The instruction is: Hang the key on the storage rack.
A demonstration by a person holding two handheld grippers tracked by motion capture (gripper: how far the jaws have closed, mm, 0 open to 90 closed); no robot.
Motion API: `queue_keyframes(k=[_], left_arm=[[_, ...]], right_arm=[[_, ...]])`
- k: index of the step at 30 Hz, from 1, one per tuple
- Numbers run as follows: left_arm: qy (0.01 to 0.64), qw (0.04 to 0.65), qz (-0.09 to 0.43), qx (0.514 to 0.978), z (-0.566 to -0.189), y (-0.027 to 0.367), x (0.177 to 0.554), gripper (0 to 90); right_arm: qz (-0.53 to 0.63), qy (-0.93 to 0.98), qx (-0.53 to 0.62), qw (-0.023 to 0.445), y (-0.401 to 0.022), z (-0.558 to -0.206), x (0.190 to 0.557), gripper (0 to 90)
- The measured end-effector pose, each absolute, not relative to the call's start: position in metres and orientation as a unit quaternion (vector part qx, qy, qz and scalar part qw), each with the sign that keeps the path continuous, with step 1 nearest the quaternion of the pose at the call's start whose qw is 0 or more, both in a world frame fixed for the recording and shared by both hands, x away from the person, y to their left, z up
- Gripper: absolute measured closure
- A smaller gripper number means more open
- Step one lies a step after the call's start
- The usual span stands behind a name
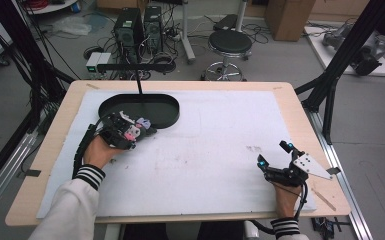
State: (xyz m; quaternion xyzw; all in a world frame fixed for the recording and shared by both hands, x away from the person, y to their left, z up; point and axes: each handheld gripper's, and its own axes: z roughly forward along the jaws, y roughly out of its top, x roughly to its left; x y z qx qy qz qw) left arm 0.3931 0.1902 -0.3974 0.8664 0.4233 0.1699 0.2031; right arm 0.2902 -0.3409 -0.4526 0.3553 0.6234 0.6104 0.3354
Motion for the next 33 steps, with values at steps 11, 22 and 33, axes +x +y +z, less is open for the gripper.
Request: queue_keyframes(k=[11,22,33], left_arm=[[0.427,0.274,0.181,0.842,-0.38,0.205,0.387,57.1],[0.417,0.341,0.205,0.817,-0.351,0.22,0.383,57.0],[0.426,0.381,0.234,0.786,-0.341,0.233,0.38,57.0]], right_arm=[[0.61,0.624,0.355,0.335,-0.341,-0.453,0.29,0.5],[0.61,0.624,0.357,0.333,-0.341,-0.453,0.29,0.5],[0.611,0.623,0.358,0.332,-0.341,-0.453,0.29,0.5]])
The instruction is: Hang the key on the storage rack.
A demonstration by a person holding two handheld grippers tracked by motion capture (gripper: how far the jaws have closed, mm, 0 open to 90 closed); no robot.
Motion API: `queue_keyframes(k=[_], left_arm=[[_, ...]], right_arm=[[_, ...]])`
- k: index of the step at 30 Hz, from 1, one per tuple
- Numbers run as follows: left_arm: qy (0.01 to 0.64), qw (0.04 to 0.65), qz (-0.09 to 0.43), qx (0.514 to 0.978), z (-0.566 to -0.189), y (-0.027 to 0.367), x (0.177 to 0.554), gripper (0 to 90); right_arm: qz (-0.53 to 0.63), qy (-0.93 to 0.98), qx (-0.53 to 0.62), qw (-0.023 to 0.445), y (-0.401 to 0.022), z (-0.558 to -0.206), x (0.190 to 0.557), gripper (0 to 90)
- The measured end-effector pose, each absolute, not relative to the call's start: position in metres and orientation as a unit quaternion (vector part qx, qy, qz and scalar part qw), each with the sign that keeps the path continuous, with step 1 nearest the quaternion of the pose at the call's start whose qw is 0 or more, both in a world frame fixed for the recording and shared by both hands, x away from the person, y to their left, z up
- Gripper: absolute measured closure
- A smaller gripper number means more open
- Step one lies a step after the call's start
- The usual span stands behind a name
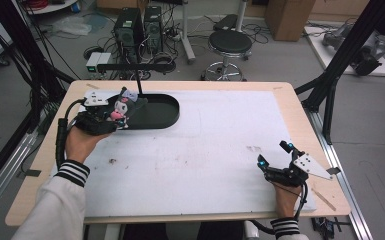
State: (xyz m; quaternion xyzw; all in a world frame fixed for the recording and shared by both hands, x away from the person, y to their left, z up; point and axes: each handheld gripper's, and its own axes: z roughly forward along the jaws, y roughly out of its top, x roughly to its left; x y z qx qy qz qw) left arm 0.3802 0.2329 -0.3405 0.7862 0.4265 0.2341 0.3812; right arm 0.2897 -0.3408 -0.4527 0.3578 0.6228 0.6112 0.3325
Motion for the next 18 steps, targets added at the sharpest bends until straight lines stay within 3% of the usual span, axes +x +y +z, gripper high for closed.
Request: queue_keyframes(k=[18], left_arm=[[0.443,0.406,0.283,0.747,-0.295,0.249,0.393,56.9]], right_arm=[[0.613,0.621,0.361,0.331,-0.341,-0.453,0.29,0.5]])
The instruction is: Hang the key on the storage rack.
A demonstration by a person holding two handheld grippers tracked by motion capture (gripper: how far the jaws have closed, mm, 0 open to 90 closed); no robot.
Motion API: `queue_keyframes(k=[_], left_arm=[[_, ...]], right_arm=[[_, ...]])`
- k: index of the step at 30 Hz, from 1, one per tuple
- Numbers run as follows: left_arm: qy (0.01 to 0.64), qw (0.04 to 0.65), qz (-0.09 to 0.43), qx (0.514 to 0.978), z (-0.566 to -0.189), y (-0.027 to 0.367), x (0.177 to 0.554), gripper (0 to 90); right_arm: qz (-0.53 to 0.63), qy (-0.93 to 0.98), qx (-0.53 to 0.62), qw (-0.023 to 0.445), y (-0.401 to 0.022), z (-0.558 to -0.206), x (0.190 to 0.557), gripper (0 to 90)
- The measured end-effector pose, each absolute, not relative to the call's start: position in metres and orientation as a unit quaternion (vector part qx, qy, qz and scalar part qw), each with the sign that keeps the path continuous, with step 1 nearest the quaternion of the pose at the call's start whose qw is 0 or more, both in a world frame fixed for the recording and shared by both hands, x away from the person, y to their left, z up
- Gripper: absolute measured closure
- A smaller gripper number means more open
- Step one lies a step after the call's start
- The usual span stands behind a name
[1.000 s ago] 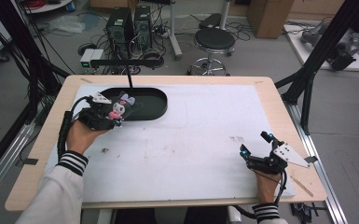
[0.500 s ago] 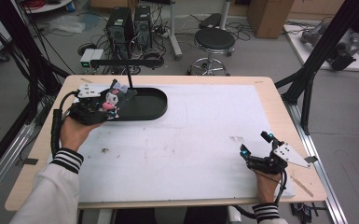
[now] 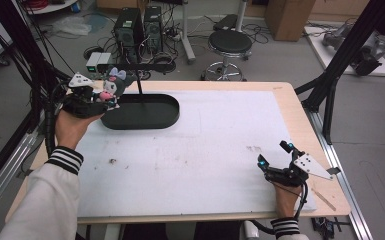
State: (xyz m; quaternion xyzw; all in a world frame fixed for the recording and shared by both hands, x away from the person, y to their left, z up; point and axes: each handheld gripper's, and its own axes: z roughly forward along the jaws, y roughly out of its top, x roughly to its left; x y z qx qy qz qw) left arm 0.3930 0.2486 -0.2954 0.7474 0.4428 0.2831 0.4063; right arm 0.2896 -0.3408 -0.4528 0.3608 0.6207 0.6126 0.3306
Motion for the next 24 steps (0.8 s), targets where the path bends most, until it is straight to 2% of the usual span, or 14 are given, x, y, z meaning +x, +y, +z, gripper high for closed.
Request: queue_keyframes(k=[13,24], left_arm=[[0.453,0.397,0.291,0.743,-0.28,0.248,0.41,56.9],[0.464,0.395,0.287,0.739,-0.282,0.249,0.421,56.8]], right_arm=[[0.613,0.621,0.359,0.331,-0.341,-0.453,0.29,0.5],[0.614,0.619,0.356,0.336,-0.342,-0.453,0.29,0.5]])
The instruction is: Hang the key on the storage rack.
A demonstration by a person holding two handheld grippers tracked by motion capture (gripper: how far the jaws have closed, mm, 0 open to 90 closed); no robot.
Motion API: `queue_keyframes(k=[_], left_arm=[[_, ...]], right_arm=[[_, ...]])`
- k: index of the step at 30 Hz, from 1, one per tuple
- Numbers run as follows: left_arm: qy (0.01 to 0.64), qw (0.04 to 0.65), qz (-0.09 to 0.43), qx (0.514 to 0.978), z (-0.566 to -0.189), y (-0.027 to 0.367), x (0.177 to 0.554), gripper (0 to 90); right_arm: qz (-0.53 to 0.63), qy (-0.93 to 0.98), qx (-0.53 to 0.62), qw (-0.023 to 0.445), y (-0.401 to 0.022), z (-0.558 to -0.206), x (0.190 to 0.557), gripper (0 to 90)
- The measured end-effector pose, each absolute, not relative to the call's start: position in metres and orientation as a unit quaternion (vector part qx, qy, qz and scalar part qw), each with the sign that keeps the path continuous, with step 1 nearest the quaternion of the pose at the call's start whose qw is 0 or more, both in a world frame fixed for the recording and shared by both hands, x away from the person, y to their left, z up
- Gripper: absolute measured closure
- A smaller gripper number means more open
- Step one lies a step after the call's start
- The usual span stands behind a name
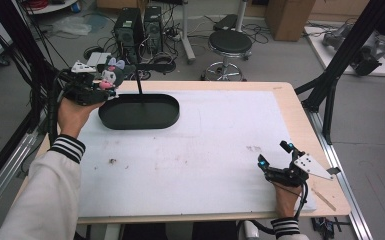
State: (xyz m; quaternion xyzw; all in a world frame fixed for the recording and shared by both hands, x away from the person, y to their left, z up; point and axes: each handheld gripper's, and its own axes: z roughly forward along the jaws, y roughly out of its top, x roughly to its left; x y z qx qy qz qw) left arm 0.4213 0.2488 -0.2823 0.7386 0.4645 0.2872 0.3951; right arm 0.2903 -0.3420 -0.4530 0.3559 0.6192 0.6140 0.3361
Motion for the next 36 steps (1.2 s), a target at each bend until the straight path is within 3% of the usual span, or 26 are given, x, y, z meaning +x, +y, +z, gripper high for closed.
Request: queue_keyframes(k=[36], left_arm=[[0.498,0.383,0.29,0.722,-0.299,0.254,0.441,56.4]], right_arm=[[0.616,0.618,0.357,0.334,-0.342,-0.453,0.29,0.5]])
